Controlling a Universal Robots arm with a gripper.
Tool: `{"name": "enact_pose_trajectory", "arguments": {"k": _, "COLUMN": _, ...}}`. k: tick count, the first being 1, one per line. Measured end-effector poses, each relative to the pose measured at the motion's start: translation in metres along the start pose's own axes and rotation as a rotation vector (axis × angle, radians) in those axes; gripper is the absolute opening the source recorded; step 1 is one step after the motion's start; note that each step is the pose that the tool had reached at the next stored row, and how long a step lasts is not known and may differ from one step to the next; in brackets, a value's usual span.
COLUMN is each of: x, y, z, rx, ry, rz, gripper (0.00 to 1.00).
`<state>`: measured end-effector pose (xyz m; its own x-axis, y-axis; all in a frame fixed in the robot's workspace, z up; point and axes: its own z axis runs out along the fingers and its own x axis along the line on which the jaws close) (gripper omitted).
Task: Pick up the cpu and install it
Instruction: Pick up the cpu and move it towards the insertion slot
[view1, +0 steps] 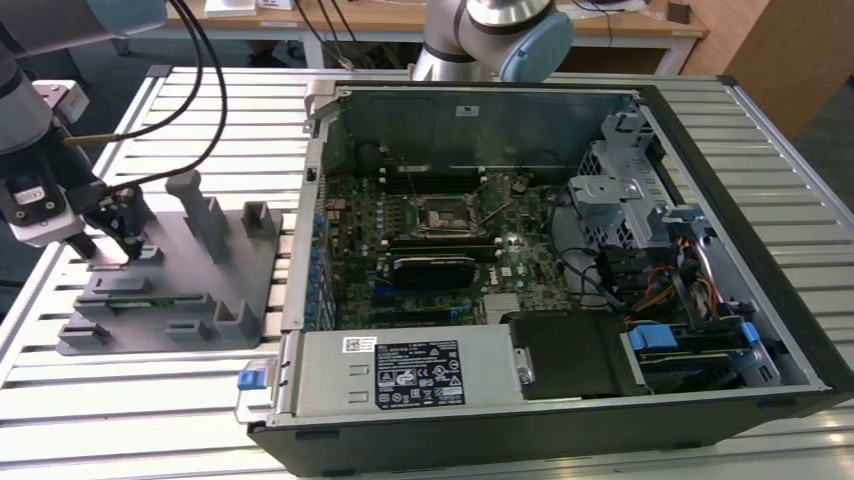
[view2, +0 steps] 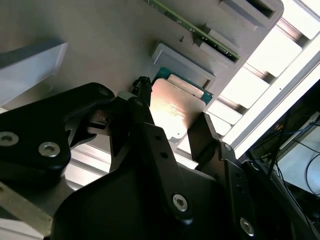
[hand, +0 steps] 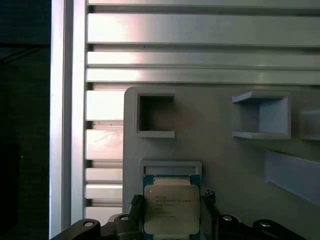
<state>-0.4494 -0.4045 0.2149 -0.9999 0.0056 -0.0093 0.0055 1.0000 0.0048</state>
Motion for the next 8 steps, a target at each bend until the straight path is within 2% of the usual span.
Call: {"name": "enact_pose_trajectory", "arguments": {"k": 8, "x": 0.0000, "y": 0.0000, "z": -0.0045, "rx": 0.0000, "ry": 0.0001, "rz": 0.000, "gripper": 0.54}}
